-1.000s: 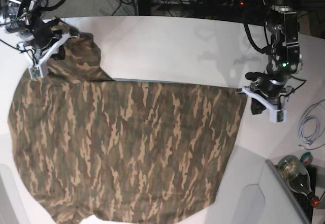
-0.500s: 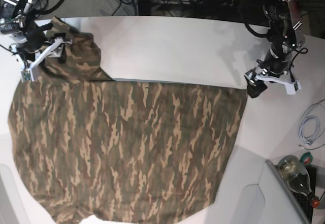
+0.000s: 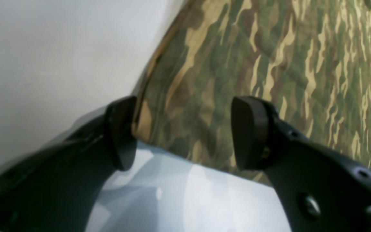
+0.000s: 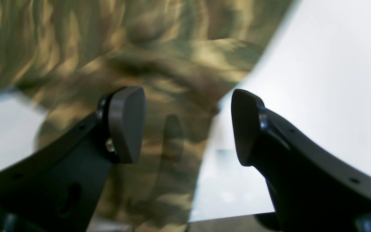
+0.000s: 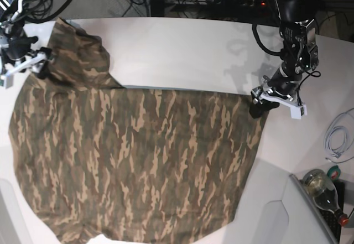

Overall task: Layout the t-shirt on the table in an organized manner, then fold the t-shirt properly
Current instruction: 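Regrasp the shirt edges with both grippers and tug them outward, then drag the shirt edges with both grippers to smooth the shirt flat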

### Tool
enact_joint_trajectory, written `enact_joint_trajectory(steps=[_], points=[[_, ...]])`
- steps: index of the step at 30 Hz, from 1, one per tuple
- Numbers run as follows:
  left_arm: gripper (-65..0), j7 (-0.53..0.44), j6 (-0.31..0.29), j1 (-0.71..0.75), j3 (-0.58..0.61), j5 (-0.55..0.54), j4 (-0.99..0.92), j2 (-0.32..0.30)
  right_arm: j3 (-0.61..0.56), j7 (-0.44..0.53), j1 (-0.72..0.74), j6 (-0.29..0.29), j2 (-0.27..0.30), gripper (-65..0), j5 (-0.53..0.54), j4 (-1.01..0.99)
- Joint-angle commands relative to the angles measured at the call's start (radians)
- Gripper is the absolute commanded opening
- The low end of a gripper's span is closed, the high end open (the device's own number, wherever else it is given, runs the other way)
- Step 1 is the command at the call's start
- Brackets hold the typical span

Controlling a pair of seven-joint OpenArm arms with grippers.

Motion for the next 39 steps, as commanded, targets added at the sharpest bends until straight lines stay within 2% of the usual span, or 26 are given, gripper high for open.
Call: enact_joint_trajectory(steps=[1,3,6,8,9,15,20,27,33,35,38,39], points=[[-24.8,0.038,0.012,0.005,0.002,0.015,-0.002,-0.002,0.026,0.014,0.019,0.044,0.011,-25.2,0.012,-0.012],[-32.7,0.038,0.012,0.005,0.002,0.015,0.0,-0.002,0.078,0.014,0.047,0.116,0.014,-22.7,0.012,-0.067],[-52.0,0.038,0.012,0.005,0.002,0.015,0.0,-0.007,0.142,0.014,0.082,0.126,0.034,-12.8,0.012,-0.136],[-63.7,0.038,0.012,0.005,0.002,0.015,0.0,-0.008,0.155,0.014,0.097,0.126,0.051,-10.1,0.012,-0.195],[-65.0,0.038,0.012,0.005,0.002,0.017,0.0,-0.01,0.162,0.014,0.11,0.126,0.054,-10.1,0.012,-0.227],[-65.0,0.039,0.012,0.005,0.002,0.018,0.0,-0.011,0.193,0.012,0.134,0.126,0.078,-9.9,0.011,-0.327],[-65.0,0.045,0.012,0.005,0.003,0.018,0.001,-0.025,0.079,0.012,0.08,0.126,0.069,-9.9,0.011,-0.313],[-65.0,0.045,0.012,0.005,0.003,0.018,0.001,-0.046,0.066,0.012,0.056,0.126,0.063,-10.2,0.011,-0.319],[-65.0,0.045,0.015,0.005,0.003,0.018,0.001,-0.046,-0.07,0.011,-0.004,0.126,0.037,-20.6,0.012,-0.293],[-65.0,0.045,0.015,0.005,0.003,0.018,0.001,-0.046,-0.079,0.011,-0.019,0.126,0.014,-21.2,0.012,-0.29],[-65.0,0.045,0.015,0.005,0.003,0.018,0.001,-0.046,-0.076,0.011,-0.019,0.126,0.011,-22.2,0.012,-0.296],[-65.0,0.045,0.015,0.005,0.003,0.018,0.001,-0.046,-0.074,0.012,-0.018,0.126,0.011,-24.6,0.012,-0.298]])
